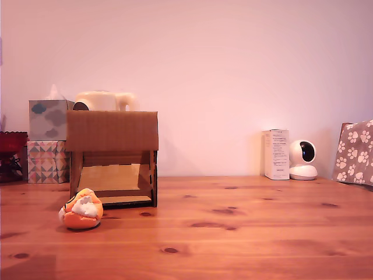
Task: Drop the footbag into the cardboard dice tower
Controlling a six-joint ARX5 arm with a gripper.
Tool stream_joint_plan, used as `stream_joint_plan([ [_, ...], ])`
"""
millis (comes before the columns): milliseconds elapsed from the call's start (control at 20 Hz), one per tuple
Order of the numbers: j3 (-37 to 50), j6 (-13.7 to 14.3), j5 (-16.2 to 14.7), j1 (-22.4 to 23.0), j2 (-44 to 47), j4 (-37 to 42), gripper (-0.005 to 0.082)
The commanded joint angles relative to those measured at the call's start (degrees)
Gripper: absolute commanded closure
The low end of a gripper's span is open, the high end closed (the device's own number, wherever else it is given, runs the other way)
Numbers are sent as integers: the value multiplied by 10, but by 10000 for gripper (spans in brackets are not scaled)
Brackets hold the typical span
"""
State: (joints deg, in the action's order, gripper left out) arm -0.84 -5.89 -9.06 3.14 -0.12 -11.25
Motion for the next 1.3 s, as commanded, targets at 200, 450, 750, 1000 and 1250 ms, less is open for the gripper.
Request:
stream_joint_plan([
  [200, 11, -1, -1, 0, 1, -8, 793],
  [450, 5, -2, -13, 0, 1, 16, 793],
  [750, -59, -32, -41, 7, 2, 22, 793],
  [1000, -98, -32, -42, 46, 54, 25, 793],
  [1250, -107, -14, -38, 122, 157, 55, 793],
])
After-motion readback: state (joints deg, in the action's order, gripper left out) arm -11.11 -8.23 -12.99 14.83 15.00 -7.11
